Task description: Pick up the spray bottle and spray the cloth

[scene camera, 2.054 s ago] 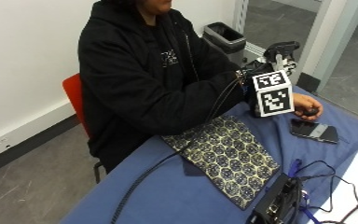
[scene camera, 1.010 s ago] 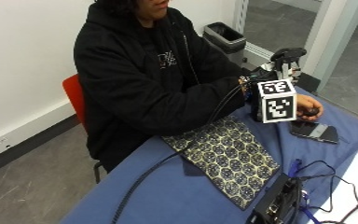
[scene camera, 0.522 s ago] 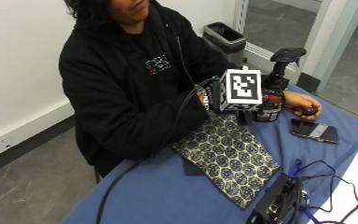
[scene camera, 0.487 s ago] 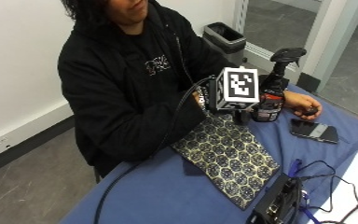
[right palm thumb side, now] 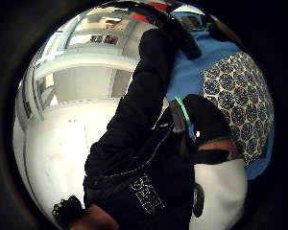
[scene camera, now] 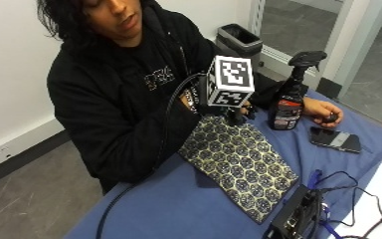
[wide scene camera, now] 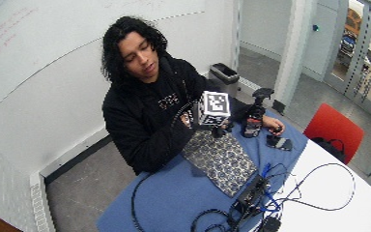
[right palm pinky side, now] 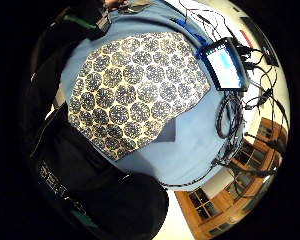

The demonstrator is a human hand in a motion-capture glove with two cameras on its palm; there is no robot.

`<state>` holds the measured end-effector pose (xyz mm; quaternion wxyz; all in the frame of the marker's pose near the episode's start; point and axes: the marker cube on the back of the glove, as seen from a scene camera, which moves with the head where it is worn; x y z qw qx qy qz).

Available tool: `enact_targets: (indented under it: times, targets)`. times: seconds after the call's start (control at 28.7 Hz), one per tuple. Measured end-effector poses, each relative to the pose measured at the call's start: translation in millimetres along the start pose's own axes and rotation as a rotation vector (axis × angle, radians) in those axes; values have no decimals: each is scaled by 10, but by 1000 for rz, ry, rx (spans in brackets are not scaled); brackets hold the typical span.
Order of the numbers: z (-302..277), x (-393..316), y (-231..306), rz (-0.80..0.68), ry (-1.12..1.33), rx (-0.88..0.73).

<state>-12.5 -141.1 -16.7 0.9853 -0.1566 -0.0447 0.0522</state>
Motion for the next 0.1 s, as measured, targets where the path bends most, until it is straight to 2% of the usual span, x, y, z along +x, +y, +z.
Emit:
enact_targets:
  times: [0.1]
  targets:
    - [-9,2,14,7,7,8]
